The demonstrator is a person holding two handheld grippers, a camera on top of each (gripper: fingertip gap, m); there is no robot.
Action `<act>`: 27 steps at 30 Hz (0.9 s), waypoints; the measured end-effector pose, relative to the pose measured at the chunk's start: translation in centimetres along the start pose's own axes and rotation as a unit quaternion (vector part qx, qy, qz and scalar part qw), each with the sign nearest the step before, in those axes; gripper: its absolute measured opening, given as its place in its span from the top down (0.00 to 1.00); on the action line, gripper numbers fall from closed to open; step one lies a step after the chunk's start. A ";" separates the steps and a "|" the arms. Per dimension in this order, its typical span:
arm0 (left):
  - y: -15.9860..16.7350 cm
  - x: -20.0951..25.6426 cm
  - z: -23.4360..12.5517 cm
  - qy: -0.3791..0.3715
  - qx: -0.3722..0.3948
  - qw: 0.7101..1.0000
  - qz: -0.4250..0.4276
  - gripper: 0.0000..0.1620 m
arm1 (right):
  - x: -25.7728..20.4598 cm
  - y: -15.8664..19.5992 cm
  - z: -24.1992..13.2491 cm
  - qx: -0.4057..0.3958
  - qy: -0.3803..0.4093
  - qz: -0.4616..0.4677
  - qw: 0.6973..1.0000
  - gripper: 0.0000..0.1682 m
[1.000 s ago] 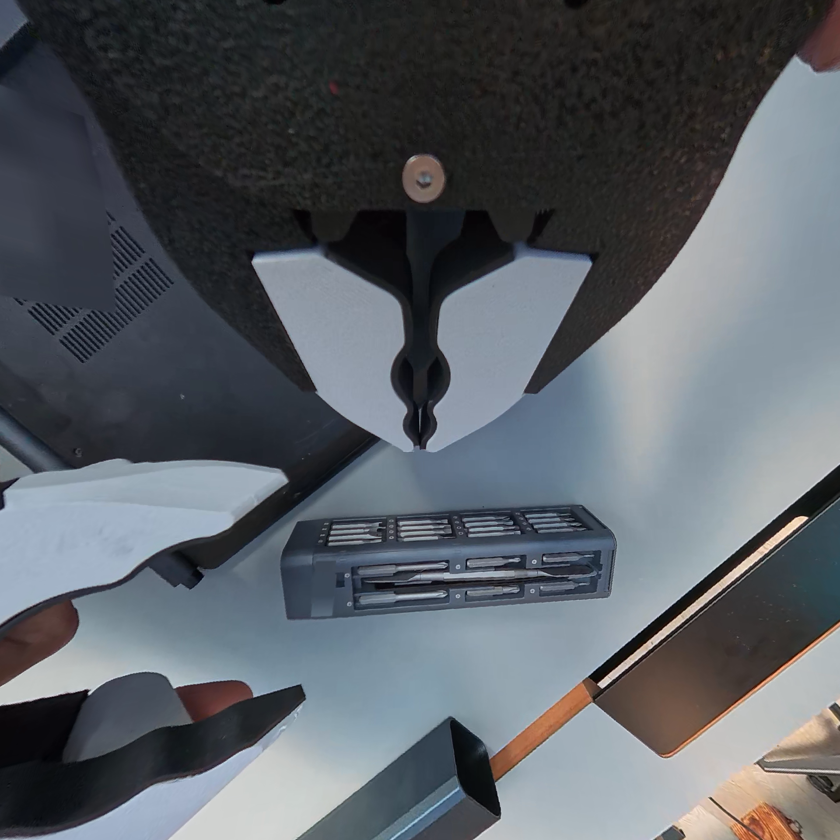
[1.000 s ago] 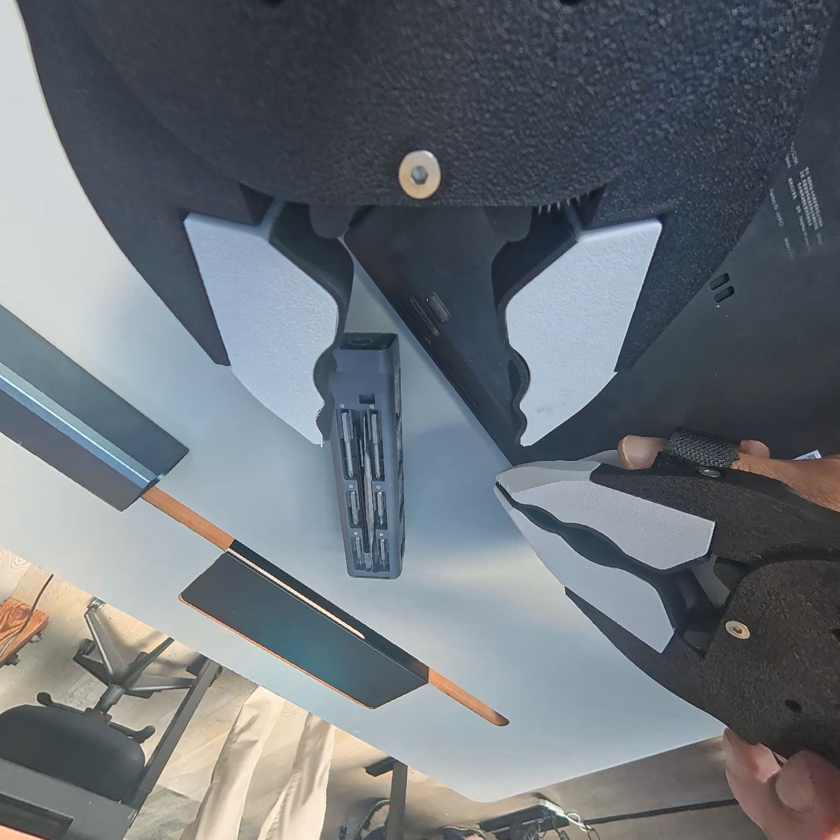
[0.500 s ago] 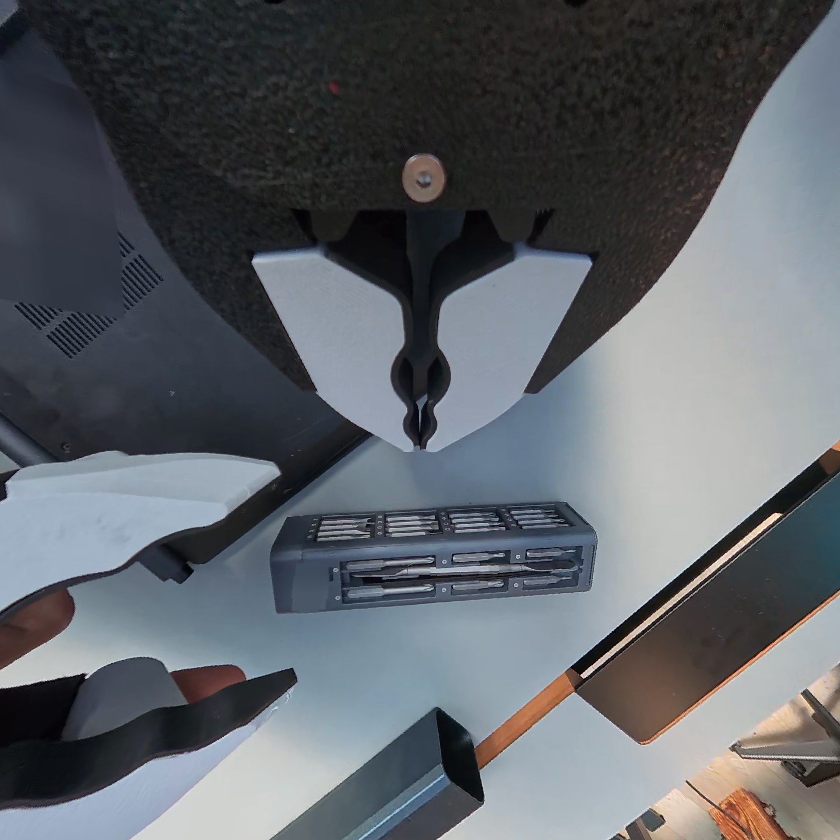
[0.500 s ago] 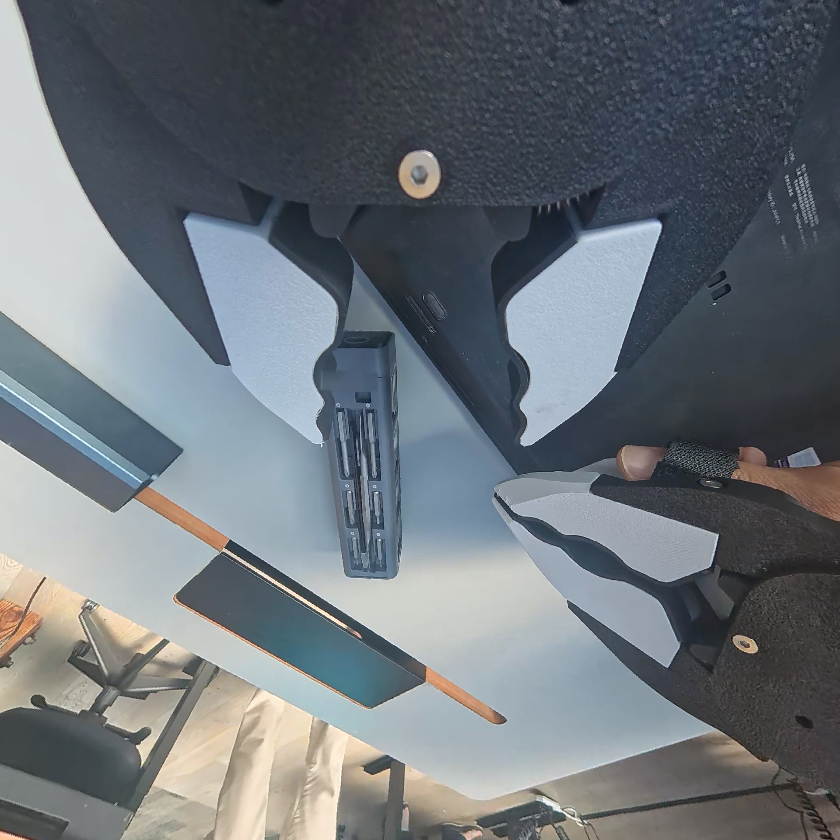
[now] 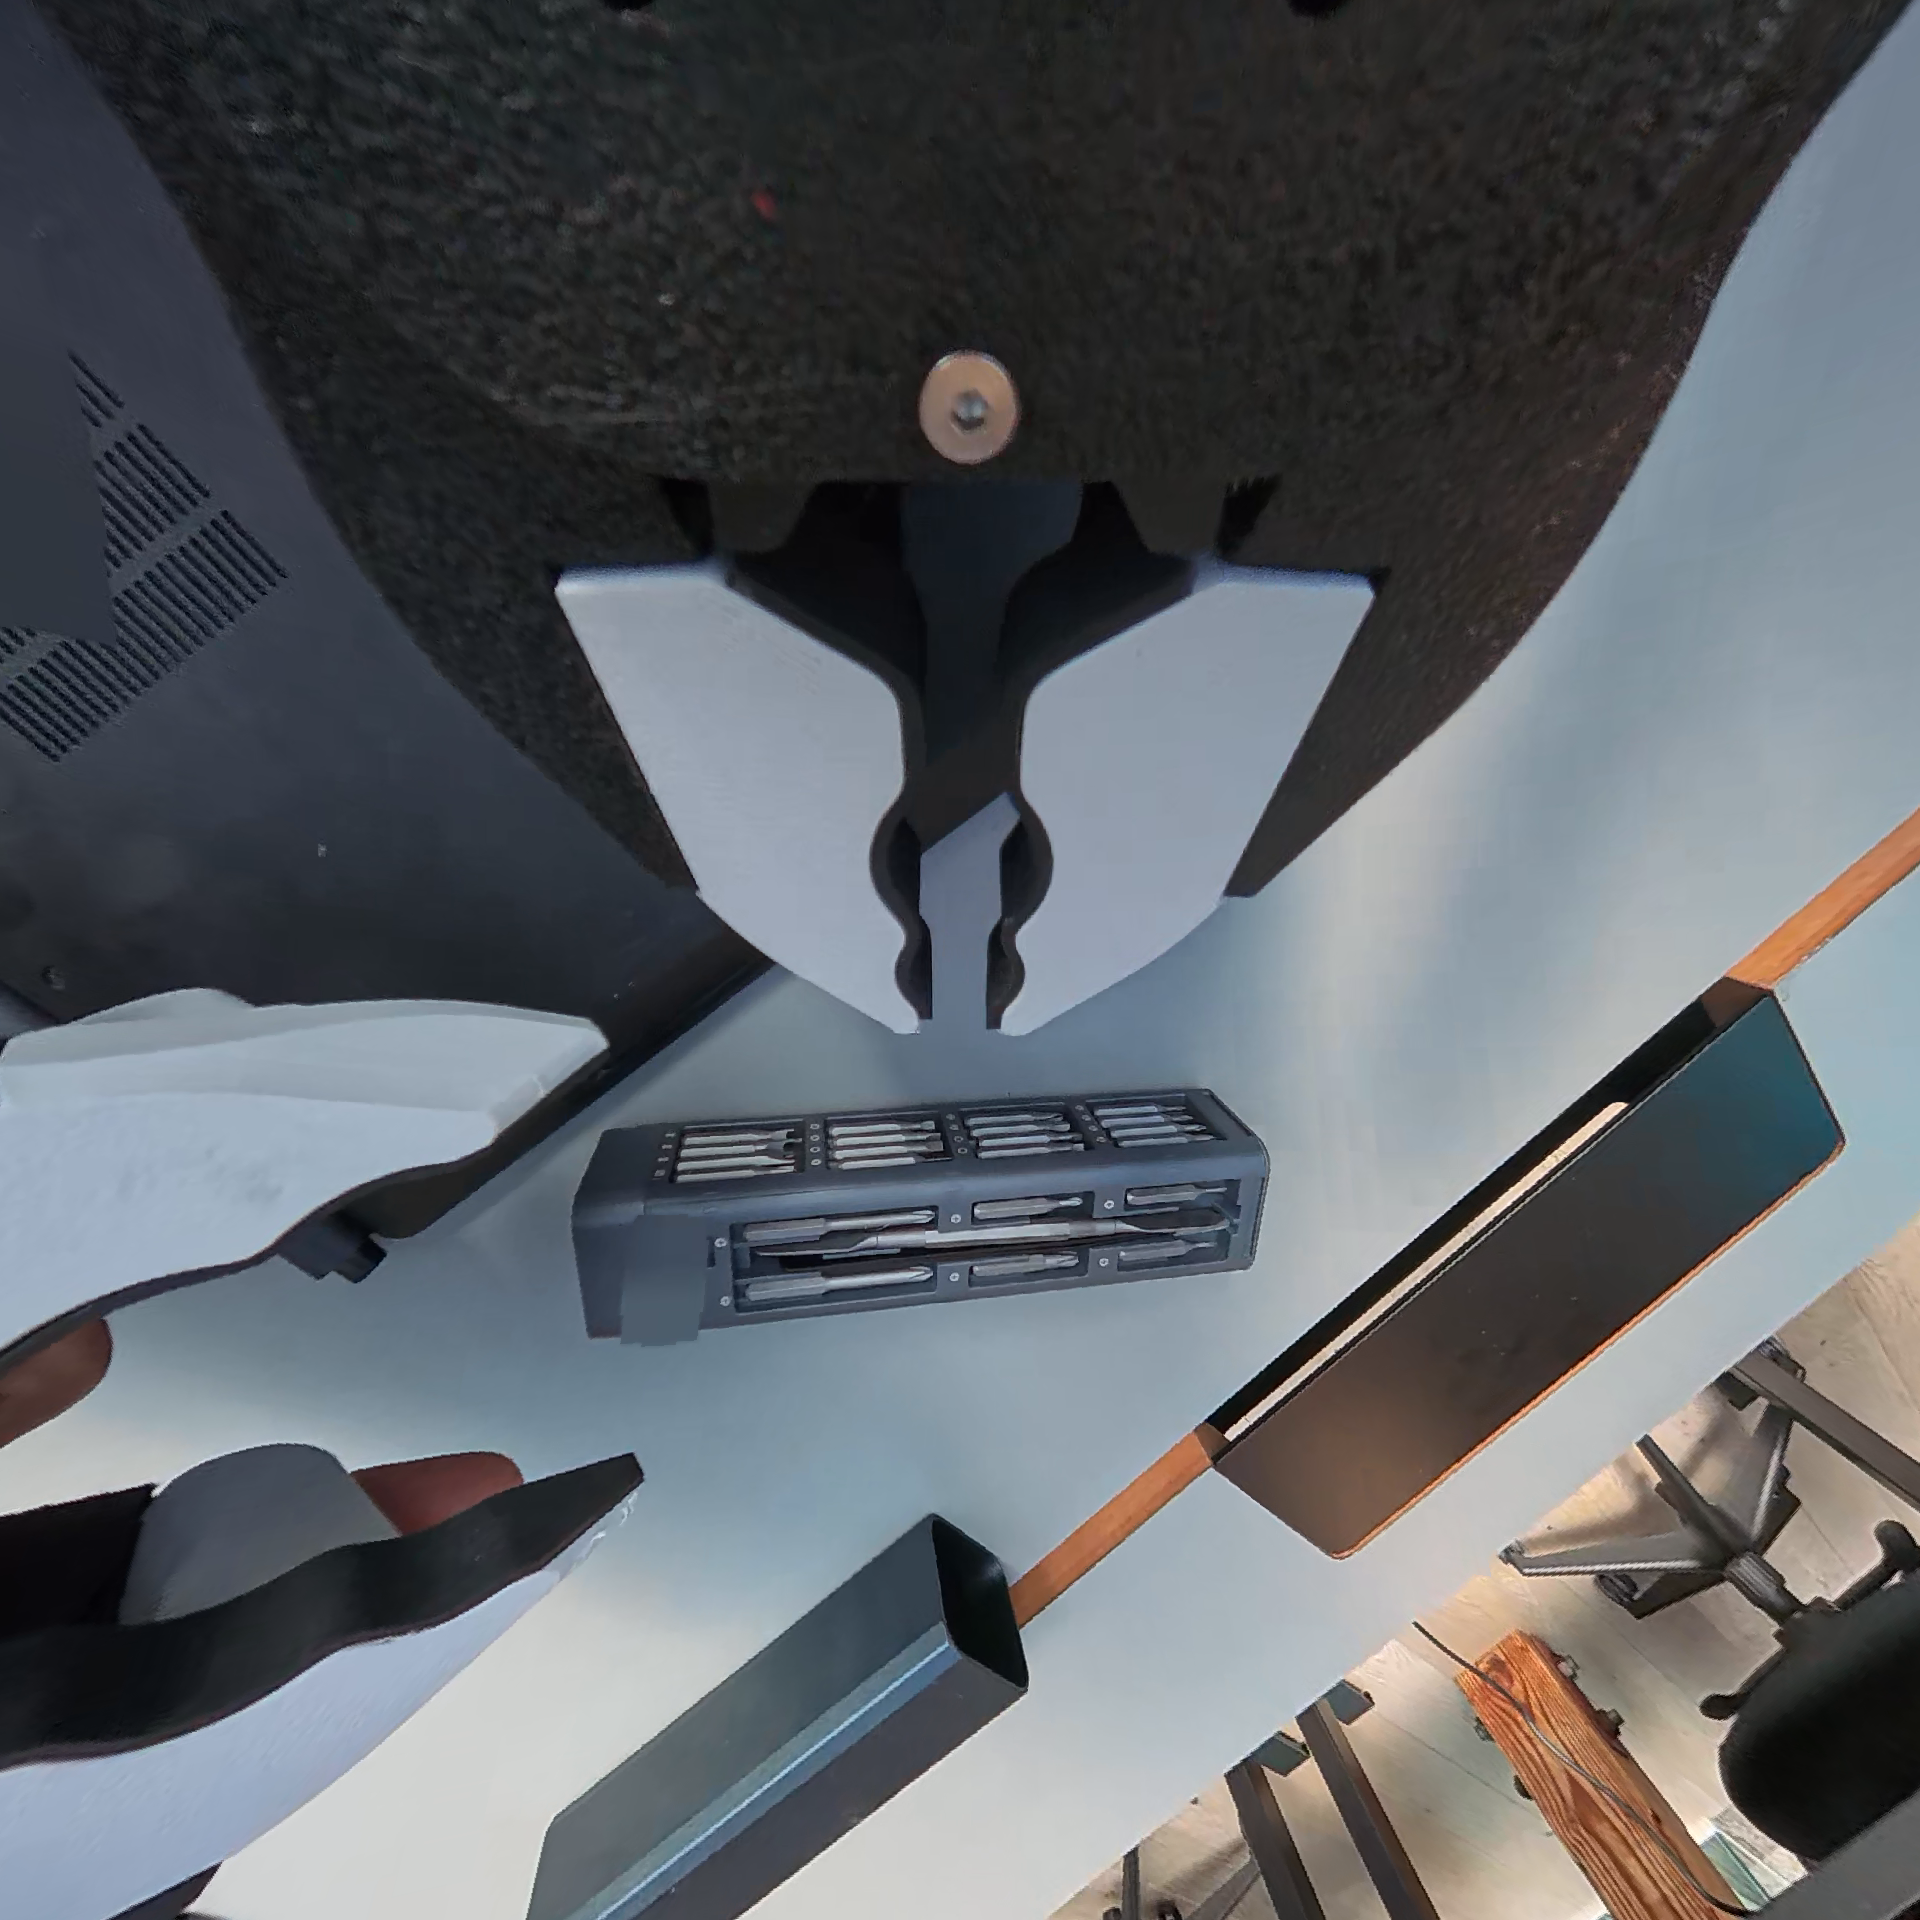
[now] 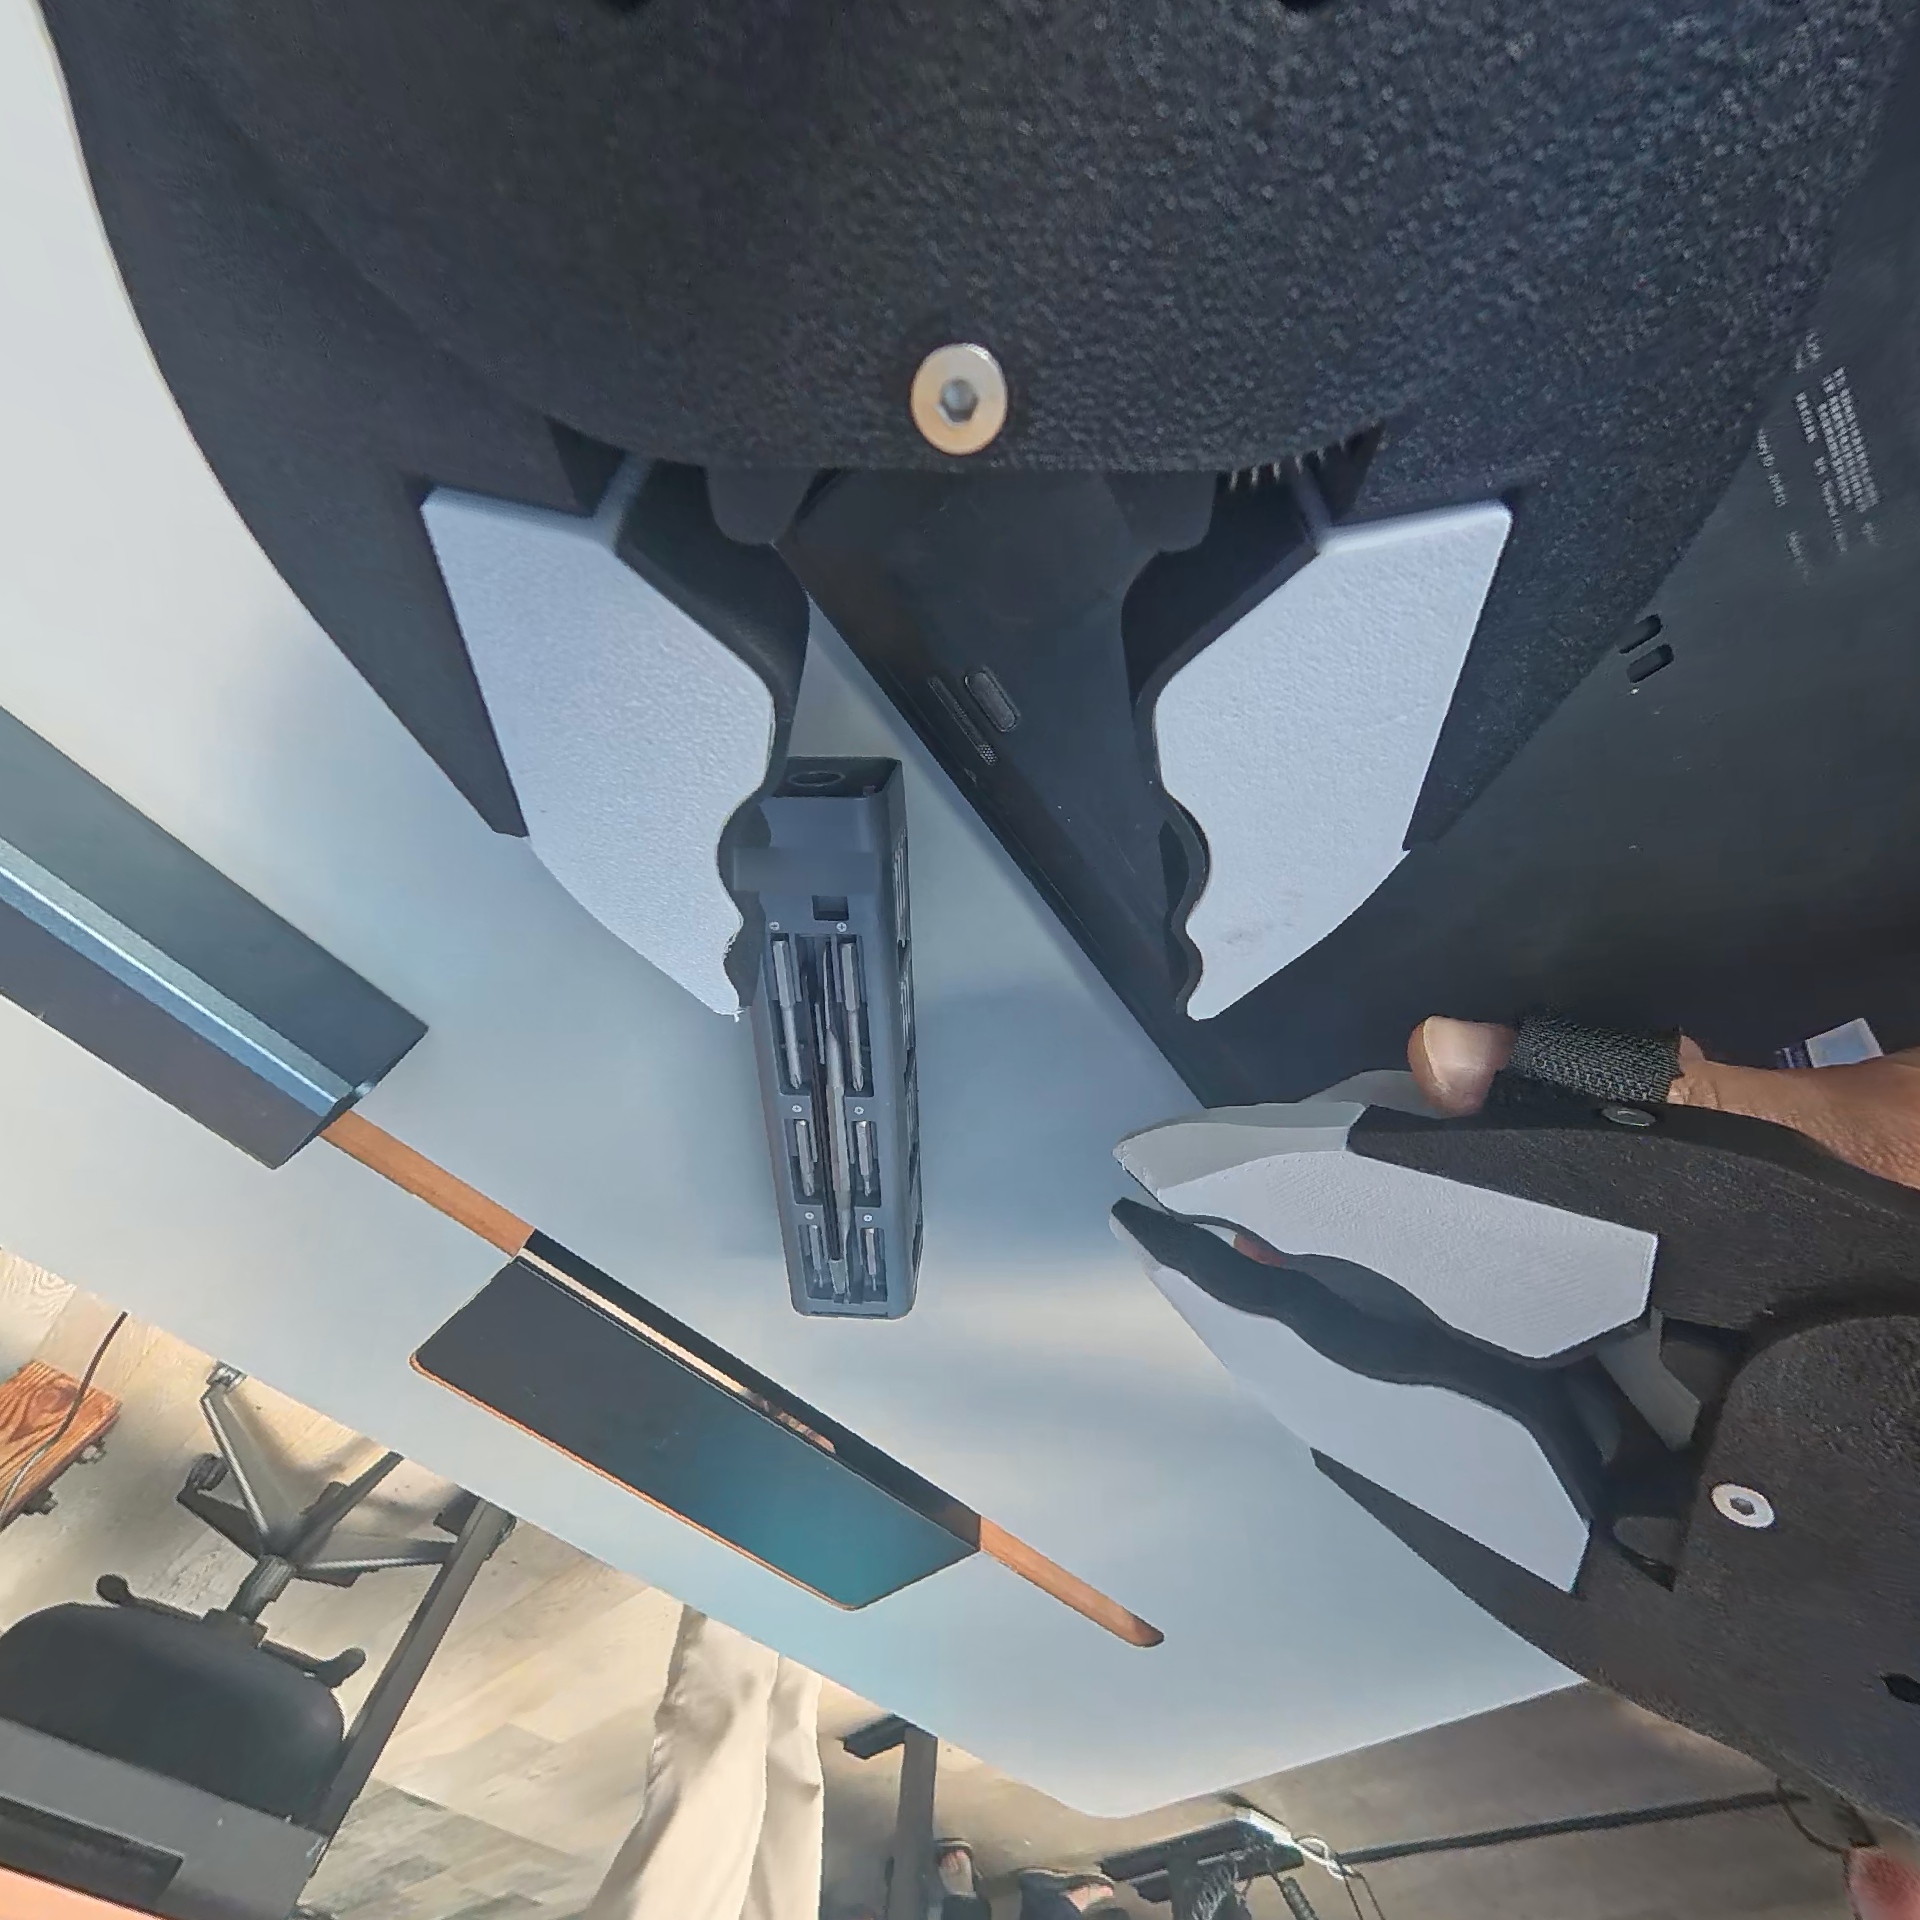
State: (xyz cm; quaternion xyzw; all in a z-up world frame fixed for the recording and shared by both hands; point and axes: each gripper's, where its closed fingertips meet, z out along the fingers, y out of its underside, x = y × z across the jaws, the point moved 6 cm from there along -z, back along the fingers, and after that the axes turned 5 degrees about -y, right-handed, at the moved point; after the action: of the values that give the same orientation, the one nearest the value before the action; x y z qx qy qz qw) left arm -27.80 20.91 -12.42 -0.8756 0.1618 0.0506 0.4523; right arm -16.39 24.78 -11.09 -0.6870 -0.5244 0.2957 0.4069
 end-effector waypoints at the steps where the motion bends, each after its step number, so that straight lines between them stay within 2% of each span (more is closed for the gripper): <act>1: 0.0 -0.1 0.0 -0.006 0.003 1.000 0.001 0.91 | 0.0 0.0 0.0 0.001 0.000 0.000 1.000 0.56; 7: -0.4 0.0 -0.1 -0.018 0.020 1.000 0.009 0.83 | -0.1 -0.1 -0.2 0.002 0.000 -0.002 1.000 0.56; 27: -0.4 -0.2 -0.3 -0.020 0.027 0.999 0.001 0.84 | -0.1 0.1 -0.1 0.000 -0.001 0.000 1.000 0.55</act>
State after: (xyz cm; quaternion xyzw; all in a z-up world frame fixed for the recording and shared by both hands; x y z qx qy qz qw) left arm -27.85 20.89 -11.86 -0.8617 0.1549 0.0641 0.4788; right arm -16.31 24.65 -11.09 -0.6867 -0.5248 0.2962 0.4065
